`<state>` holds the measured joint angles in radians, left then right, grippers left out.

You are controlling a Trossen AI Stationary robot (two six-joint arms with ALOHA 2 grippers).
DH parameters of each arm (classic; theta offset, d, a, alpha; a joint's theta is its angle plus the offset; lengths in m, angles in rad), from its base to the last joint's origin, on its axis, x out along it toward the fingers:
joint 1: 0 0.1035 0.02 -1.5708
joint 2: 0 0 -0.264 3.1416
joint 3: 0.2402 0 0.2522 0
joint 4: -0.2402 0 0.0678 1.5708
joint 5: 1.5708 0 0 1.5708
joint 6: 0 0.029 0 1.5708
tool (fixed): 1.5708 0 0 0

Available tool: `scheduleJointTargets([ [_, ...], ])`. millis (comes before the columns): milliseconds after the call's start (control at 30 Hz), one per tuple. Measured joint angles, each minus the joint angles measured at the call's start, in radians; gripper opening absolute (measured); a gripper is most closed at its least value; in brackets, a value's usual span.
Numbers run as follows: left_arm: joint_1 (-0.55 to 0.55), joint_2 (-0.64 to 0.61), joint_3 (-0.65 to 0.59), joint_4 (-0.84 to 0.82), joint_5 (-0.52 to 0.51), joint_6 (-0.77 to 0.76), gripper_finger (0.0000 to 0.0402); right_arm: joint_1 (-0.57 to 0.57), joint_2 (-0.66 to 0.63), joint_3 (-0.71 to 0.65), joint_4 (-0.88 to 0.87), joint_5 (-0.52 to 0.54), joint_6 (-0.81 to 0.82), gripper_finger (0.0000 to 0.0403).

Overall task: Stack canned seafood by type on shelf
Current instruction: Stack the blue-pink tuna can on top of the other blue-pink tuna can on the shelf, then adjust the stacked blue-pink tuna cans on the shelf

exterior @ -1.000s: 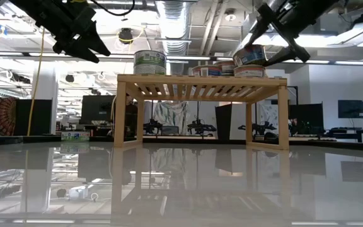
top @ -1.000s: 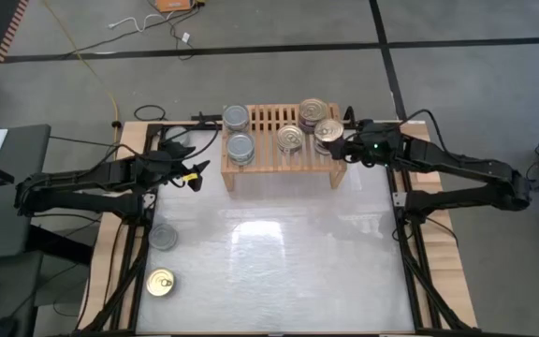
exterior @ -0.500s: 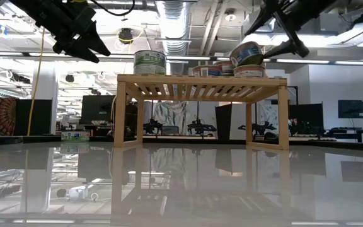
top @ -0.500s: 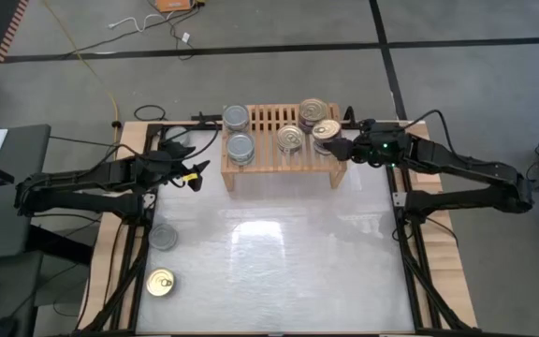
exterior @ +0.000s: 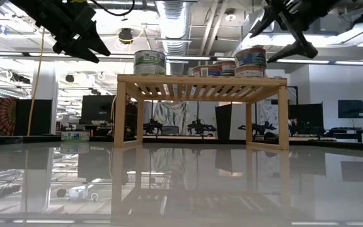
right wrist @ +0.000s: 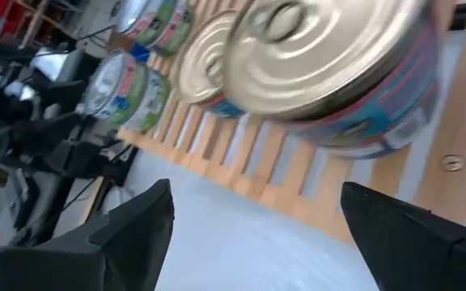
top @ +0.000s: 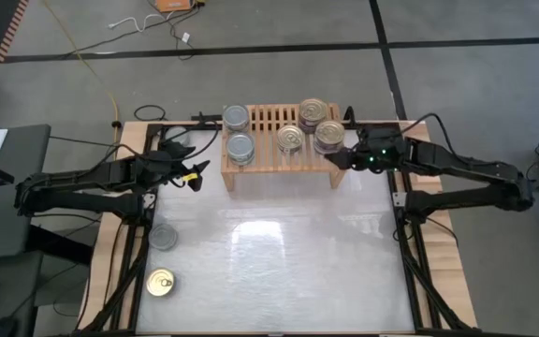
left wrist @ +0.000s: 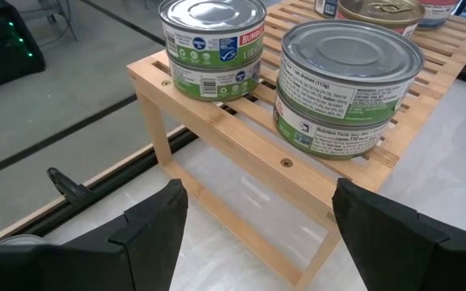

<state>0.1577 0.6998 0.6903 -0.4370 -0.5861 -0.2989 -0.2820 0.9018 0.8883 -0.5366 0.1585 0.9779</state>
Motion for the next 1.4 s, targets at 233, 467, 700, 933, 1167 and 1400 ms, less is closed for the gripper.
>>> scheduleJointTargets([
  [233, 0.0, 0.0, 0.0, 0.0, 0.0, 0.0, 0.0297, 0.006, 0.0, 0.0, -0.008, 0.093, -0.019, 0.0374],
  [467, 0.0, 0.0, 0.0, 0.0, 0.0, -0.001, 0.0297, -0.004, 0.016, 0.0, -0.017, 0.132, -0.045, 0.0374],
  [700, 0.0, 0.0, 0.0, 0.0, 0.0, -0.001, 0.0297, -0.006, 0.09, 0.0, -0.005, 0.133, -0.091, 0.0374],
  [933, 0.0, 0.0, 0.0, 0.0, 0.0, -0.001, 0.0297, 0.002, 0.159, 0.0, 0.05, 0.123, -0.122, 0.0374],
  [1167, 0.0, 0.0, 0.0, -0.002, 0.0, -0.001, 0.0297, 0.03, 0.12, 0.0, 0.063, 0.109, -0.115, 0.0374],
  [1400, 0.0, 0.0, 0.0, -0.047, 0.002, -0.002, 0.0297, 0.09, 0.011, 0.0, 0.098, 0.109, -0.078, 0.0374],
])
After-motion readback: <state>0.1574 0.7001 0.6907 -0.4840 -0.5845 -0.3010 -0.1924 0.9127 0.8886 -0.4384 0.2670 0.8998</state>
